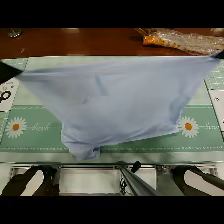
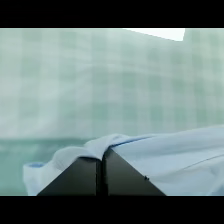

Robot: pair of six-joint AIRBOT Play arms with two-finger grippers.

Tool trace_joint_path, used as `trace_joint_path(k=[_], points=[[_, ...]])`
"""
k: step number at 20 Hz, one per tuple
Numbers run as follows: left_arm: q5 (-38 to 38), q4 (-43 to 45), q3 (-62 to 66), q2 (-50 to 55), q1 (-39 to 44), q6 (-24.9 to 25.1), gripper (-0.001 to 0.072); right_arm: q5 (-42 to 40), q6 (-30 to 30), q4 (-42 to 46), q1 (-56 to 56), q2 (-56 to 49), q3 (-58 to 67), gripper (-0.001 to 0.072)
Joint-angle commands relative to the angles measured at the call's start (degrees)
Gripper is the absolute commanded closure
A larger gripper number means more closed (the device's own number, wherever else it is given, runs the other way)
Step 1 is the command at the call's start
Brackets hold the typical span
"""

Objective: Fold the shirts.

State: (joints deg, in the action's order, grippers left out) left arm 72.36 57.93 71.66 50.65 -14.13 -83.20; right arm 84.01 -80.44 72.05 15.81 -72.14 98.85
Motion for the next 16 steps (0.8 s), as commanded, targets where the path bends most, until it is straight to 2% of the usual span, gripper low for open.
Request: trace_joint_path(k=[1, 3, 6, 8, 14, 15, 16], points=[[-17.5, -8.4, -2.6, 11.7, 4.8, 6.3, 0.0687, -13.8, 0.3, -7.1, 0.0, -9.6, -1.0, 0.0684], [-23.5, -8.8, -2.5, 18.4, 7.3, 6.7, 0.0687, -18.0, 0.1, -8.5, 0.0, -13.5, -1.0, 0.0684], [-27.2, -8.8, -2.5, 25.8, 9.5, 6.7, 0.0687, -20.7, -1.0, -8.7, 0.0, -18.7, -1.1, 0.0683], [-25.5, -8.8, -2.6, 30.2, 10.4, 6.7, 0.0686, -19.5, -1.0, -8.7, 0.0, -22.3, -1.1, 0.0683], [-12.2, -9.4, -2.5, 39.3, 12.0, 6.5, 0.0685, -8.2, -1.4, -8.8, 0.0, -30.6, -1.1, 0.0677], [-10.5, -9.4, -2.5, 39.3, 11.4, 6.5, 0.0641, -7.4, -1.1, -9.3, 0.1, -30.4, -0.9, 0.0500], [-8.2, -9.3, -1.9, 39.1, 10.4, 6.5, 0.0489, -5.2, 0.2, -9.8, 0.4, -30.2, 0.2, 0.0249]])
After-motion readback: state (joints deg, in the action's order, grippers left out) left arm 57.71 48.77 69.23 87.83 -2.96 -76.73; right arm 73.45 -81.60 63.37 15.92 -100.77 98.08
